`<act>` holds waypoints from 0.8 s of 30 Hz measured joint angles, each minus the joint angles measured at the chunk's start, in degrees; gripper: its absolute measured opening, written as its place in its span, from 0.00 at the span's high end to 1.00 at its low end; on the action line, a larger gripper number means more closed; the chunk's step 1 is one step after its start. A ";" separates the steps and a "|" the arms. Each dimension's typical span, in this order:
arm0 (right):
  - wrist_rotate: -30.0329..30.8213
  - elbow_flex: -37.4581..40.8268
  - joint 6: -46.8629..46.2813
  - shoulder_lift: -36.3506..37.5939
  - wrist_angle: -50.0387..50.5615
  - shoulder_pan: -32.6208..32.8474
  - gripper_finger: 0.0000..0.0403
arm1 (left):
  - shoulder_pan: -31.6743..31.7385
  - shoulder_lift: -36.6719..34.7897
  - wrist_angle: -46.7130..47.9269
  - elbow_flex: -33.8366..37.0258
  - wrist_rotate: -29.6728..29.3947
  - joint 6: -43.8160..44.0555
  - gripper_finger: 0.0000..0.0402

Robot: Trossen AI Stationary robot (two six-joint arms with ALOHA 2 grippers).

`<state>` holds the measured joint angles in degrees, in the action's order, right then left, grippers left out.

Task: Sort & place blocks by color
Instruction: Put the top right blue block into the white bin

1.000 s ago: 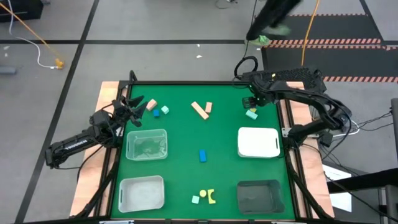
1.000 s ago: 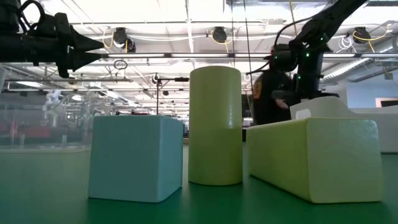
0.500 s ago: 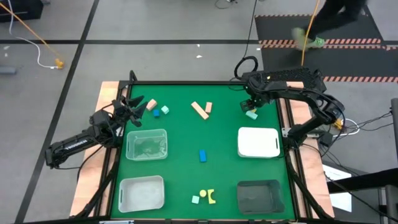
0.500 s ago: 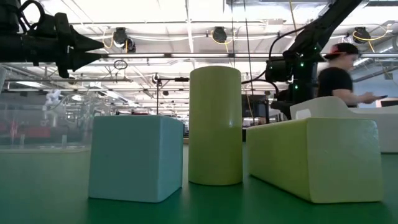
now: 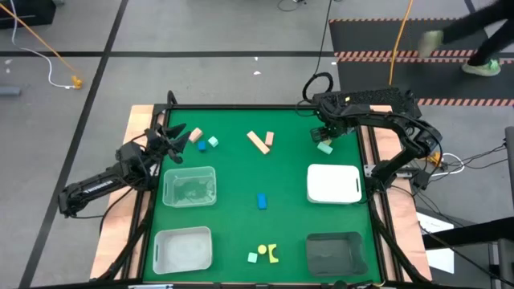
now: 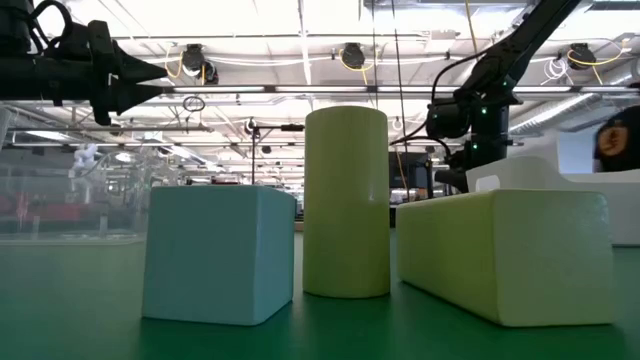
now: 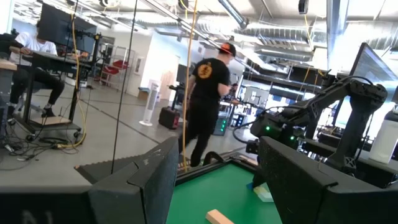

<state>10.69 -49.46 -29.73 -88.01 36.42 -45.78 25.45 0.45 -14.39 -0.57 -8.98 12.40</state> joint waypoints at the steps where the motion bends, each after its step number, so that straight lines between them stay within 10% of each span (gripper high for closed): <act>1: -0.02 0.34 -0.74 0.00 -0.55 -0.12 0.55 | 0.00 0.00 0.01 0.00 0.00 0.00 0.44; 15: -1.25 10.77 -8.60 0.29 -11.23 -1.09 0.56 | 0.01 0.00 0.00 0.01 0.00 0.00 0.44; 24: 0.09 11.55 -8.57 0.20 -12.21 -0.22 0.73 | 0.02 0.00 0.00 -0.01 -0.01 0.00 0.44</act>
<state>10.77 -37.91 -38.30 -87.81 24.20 -46.00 25.47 0.45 -14.39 -0.58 -8.99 12.40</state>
